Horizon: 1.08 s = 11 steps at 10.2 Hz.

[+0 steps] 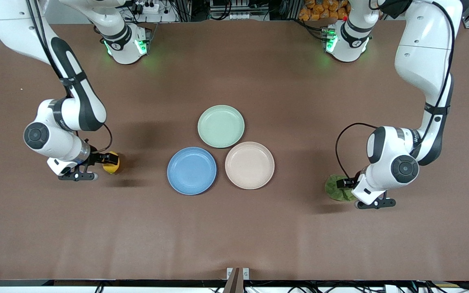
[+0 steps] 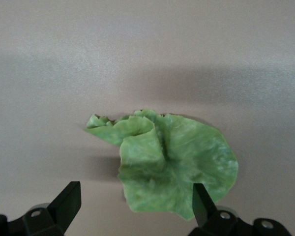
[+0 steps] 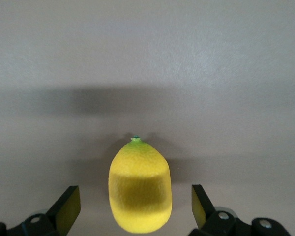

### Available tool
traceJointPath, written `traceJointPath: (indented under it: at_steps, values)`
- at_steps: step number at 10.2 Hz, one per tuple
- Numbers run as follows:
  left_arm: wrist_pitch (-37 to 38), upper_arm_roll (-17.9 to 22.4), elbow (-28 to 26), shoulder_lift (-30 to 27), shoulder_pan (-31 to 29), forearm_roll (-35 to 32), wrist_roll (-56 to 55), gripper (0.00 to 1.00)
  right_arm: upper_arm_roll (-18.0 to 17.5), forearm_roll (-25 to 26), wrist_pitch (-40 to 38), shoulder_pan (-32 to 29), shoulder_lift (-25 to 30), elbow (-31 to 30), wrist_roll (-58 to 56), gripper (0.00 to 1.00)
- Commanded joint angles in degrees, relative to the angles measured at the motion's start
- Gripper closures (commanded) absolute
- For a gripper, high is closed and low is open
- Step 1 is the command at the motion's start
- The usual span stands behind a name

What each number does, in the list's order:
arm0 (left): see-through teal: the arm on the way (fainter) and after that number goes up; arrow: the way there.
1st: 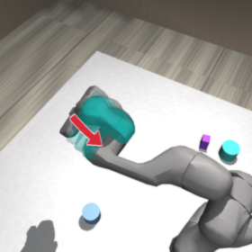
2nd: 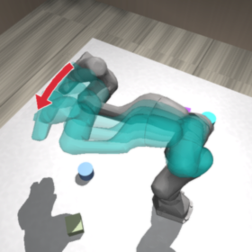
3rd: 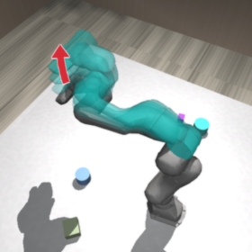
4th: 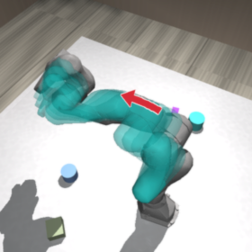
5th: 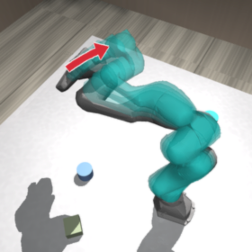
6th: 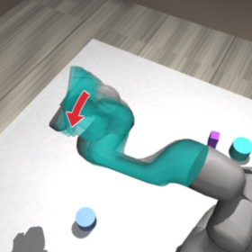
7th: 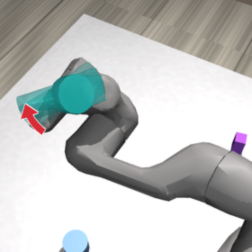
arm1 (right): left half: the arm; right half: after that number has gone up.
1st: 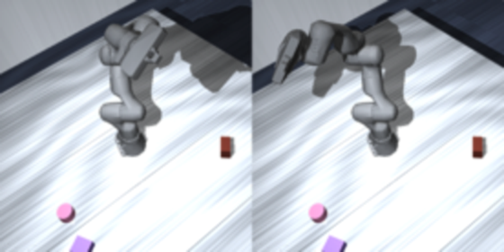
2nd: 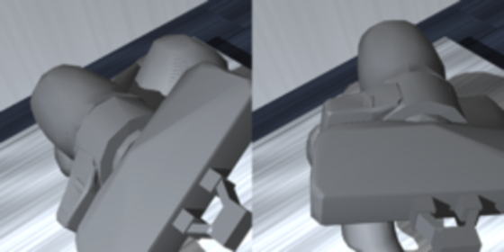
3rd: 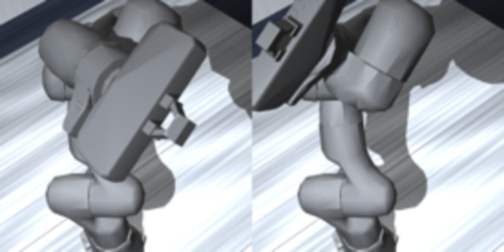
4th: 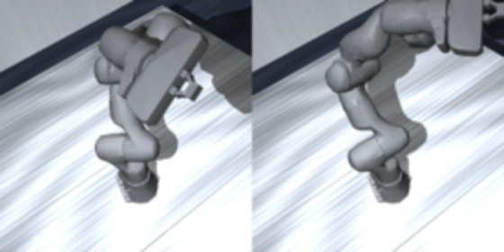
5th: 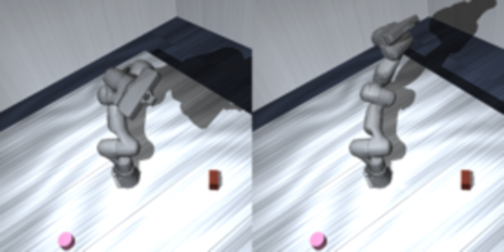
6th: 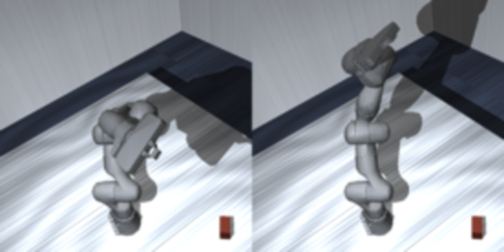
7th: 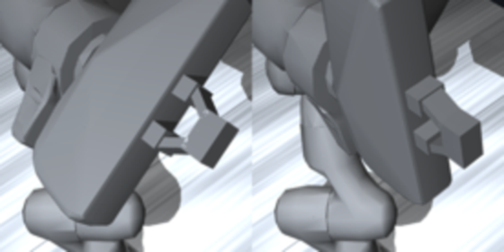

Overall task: Place lemon and lettuce in plates
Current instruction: 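Close the right gripper on the lemon while the left gripper grasps the lettuce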

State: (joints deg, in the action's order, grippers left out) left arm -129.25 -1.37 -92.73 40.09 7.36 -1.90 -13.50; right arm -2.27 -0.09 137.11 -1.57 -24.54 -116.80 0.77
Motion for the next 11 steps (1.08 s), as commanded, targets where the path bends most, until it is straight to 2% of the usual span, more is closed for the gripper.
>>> traceJointPath:
  at_steps: [1,2,3,5,6,7,8,9,10,11]
  values:
    - [-2.7,0.0,0.6,2.0,0.1,-0.5,0.8,0.00,-0.2,-0.2,0.7,-1.0,-1.7,-0.3,-0.8,0.00]
    - [-3.3,0.0,0.6,2.2,0.1,-0.5,0.8,0.00,-0.3,-0.3,1.0,-1.0,-2.3,-0.2,-0.7,0.00]
    - [-3.5,0.0,0.6,2.2,0.2,-0.6,0.8,0.13,-0.3,-0.3,1.7,-0.8,-3.2,-0.1,-0.8,0.00]
    - [-3.8,0.0,0.7,2.6,0.6,-1.0,0.9,0.47,-0.3,-0.3,3.2,-0.6,-4.4,-0.2,-0.8,0.02]
    - [-3.8,0.0,0.7,2.6,0.6,-1.1,1.0,0.63,-0.4,-0.3,2.6,-0.5,-4.0,0.1,-0.7,0.32]
    - [-3.8,0.0,0.7,2.6,0.6,-1.1,1.0,0.75,-0.5,-0.3,2.5,-0.5,-3.8,0.3,-0.6,0.54]
    - [-3.8,0.0,0.8,3.0,0.7,-1.2,1.0,0.80,-1.0,-0.3,2.1,-0.2,-3.4,0.6,-0.2,0.74]
    - [-4.3,0.0,0.8,3.1,0.7,-1.2,1.0,0.90,-2.0,-0.3,0.1,0.1,-3.1,2.5,0.0,0.93]
    - [-4.4,0.0,0.9,3.0,0.7,-1.2,1.2,1.00,-3.2,-0.9,-7.1,0.8,-3.2,6.8,2.9,1.00]
    - [-4.4,-0.1,1.1,3.0,0.7,-1.1,0.4,1.00,-3.4,-0.9,-13.4,2.2,-3.4,10.9,8.3,1.00]
